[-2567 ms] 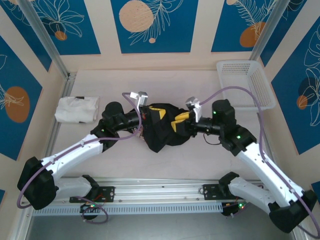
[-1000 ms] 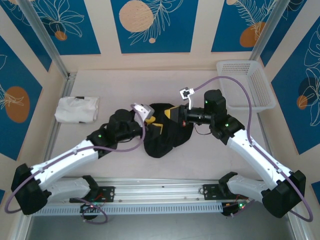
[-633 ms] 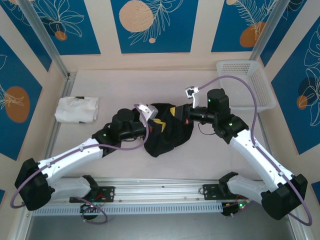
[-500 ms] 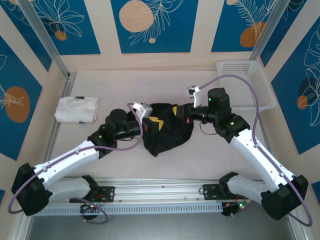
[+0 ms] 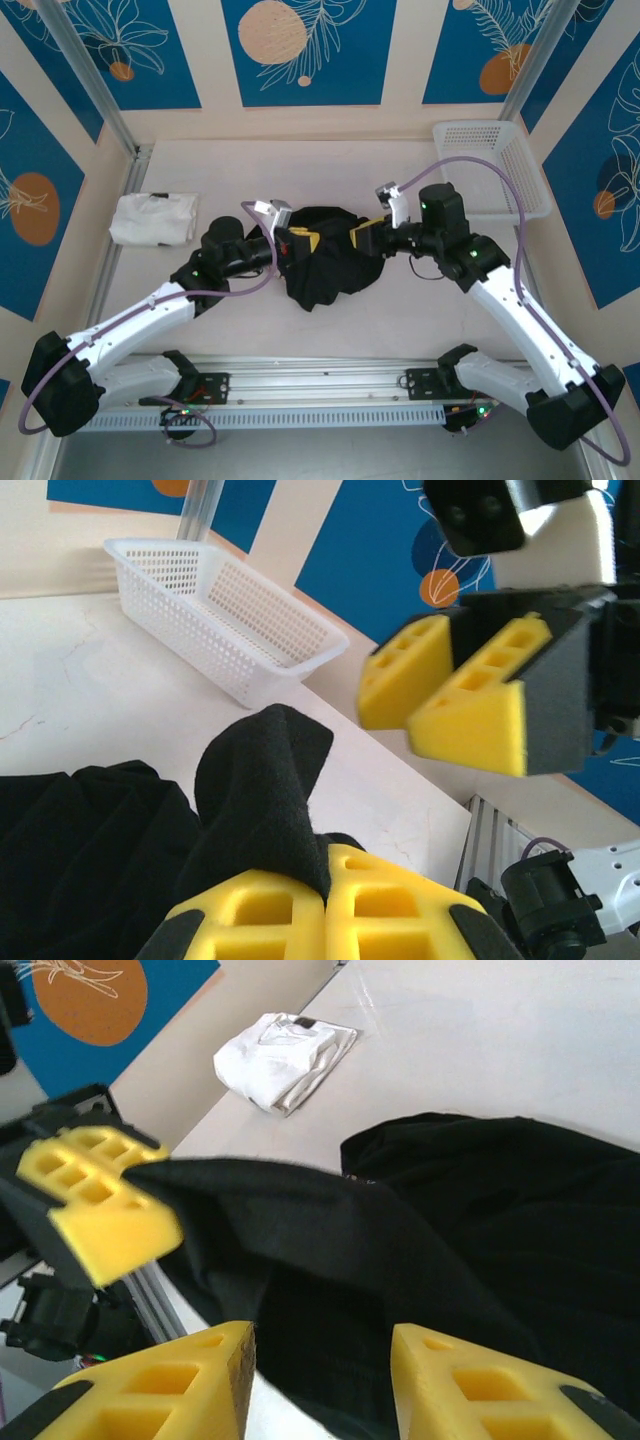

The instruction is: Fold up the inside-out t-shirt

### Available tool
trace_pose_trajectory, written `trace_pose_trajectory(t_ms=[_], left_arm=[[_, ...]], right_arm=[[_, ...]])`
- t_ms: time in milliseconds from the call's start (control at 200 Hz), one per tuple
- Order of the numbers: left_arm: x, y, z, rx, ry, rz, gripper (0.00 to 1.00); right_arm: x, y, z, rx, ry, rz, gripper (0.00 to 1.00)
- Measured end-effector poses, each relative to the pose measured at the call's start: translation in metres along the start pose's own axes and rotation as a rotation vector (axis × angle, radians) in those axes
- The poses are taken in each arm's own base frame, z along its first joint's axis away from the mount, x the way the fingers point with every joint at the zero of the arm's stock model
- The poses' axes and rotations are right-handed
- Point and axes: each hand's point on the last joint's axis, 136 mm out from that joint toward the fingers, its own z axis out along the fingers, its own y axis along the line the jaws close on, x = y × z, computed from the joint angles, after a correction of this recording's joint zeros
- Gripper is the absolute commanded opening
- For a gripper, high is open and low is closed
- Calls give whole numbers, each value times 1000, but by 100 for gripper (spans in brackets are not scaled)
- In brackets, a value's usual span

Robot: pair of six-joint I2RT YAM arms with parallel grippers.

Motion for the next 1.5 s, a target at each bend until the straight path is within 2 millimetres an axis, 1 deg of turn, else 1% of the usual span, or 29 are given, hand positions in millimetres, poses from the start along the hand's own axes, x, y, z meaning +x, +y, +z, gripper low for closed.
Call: trace_pose_trajectory(t_ms=[60,110,250,325,395,550,740,830,875,915,955,1015,1060,1150,1245,1380,1500], left_arm=[[0,0,0,-1,0,-2,0],[0,1,0,-1,0,-2,0],[-1,-2,0,16,-4,3,0],[-1,-3,0,25,-6,5,0],[1,-3,0,28,-1,4,0],[5,-3,0,34,2,4,0],[7,-2,0,33,4,3,0],[6,-2,0,34,3,3,0],[6,-2,0,34,3,3,0],[7,-2,0,34,3,3,0],[7,-2,0,33,4,3,0],[7,-2,0,33,4,3,0],[7,-2,-1,33,3,4,0],[9,-1,-1,31,6,3,0],[12,1,-1,28,12,1,0],[13,1,-1,27,14,0,0],[14,2,-1,23,14,0,5]], right_arm=[[8,0,-5,7,-2,-10,43],[15,-4,-5,16,5,-10,43],[42,-18,8,34,65,31,44],[49,-19,15,11,70,58,45],[46,-15,20,-35,56,79,46],[27,-5,31,-137,-5,113,48],[14,-2,43,-219,-47,172,53],[9,-1,48,-247,-58,187,52],[6,1,49,-260,-64,193,50],[4,2,50,-270,-70,196,45],[1,4,50,-279,-79,195,37],[-3,6,49,-292,-92,203,21],[-6,7,48,-298,-103,196,13],[-10,9,47,-309,-115,207,0],[-13,12,43,-315,-128,204,0],[-18,18,34,-325,-153,186,0],[-20,22,28,-327,-164,178,0]])
